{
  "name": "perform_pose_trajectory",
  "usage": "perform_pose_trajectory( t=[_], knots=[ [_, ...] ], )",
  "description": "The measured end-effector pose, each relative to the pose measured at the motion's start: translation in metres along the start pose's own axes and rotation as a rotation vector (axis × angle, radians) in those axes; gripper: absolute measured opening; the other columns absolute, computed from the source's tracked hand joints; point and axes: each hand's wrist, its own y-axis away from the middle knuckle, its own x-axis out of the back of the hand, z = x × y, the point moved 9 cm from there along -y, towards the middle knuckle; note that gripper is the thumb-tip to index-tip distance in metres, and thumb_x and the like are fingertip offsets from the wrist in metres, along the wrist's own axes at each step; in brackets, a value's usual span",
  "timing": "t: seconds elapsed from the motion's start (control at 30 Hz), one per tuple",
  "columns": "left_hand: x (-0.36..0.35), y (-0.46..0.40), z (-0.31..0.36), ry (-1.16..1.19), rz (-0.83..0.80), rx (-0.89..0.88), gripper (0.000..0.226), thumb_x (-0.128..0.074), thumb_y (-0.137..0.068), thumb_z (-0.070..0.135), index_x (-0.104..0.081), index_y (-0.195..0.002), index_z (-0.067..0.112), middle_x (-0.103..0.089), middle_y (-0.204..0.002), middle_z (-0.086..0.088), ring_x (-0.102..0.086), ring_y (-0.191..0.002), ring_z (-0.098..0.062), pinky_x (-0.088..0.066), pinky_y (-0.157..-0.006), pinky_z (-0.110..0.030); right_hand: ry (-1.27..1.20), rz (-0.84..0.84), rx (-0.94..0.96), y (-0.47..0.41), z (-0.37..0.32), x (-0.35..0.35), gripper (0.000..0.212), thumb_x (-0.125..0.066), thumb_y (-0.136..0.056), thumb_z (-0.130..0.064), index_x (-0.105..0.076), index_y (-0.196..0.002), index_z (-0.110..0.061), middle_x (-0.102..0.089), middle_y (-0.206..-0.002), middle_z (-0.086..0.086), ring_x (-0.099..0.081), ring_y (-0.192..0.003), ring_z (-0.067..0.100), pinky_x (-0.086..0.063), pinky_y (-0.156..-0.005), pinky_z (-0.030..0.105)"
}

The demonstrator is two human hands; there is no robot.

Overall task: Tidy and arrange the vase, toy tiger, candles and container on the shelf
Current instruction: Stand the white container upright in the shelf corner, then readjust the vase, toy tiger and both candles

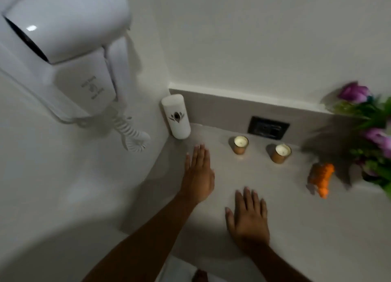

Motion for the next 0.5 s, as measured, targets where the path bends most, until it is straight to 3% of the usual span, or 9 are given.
perform_pose_trajectory(
  t=[0.1, 0.23, 0.5],
  knots=[
    [-0.042, 0.06, 0.033, -0.018, -0.178, -0.105, 0.071, -0.034, -0.104, 0.035, 0.001, -0.161, 0.01, 0.007, -0.17, -0.011, 0.015, -0.156, -0.026, 0.002, -0.128, -0.05, -0.014, -0.034, 0.103, 0.006, 0.01, 0.006, 0.064, -0.026, -0.099, -0.054, -0.03, -0.154, -0.02, -0.022, -0.163, 0.008, -0.012, -0.152, 0.025, -0.004, -0.124, 0.044],
    [-0.067, 0.087, 0.075, -0.018, -0.323, -0.231, 0.07, -0.025, -0.105, 0.043, 0.005, -0.16, 0.013, 0.013, -0.17, -0.007, 0.017, -0.156, -0.023, 0.002, -0.128, -0.048, 0.004, -0.023, 0.054, 0.016, 0.043, 0.015, 0.061, -0.028, -0.1, -0.049, -0.028, -0.155, -0.02, -0.02, -0.164, 0.007, -0.009, -0.152, 0.023, -0.005, -0.124, 0.045],
    [-0.09, 0.074, 0.114, -0.084, -0.339, -0.328, 0.072, -0.012, -0.102, 0.056, -0.003, -0.161, 0.014, -0.002, -0.171, -0.007, 0.007, -0.157, -0.026, -0.001, -0.128, -0.049, -0.017, 0.035, -0.072, 0.046, 0.084, 0.018, 0.059, -0.029, -0.101, -0.045, -0.031, -0.154, -0.019, -0.025, -0.162, 0.009, -0.013, -0.152, 0.025, -0.009, -0.123, 0.047]
  ],
)
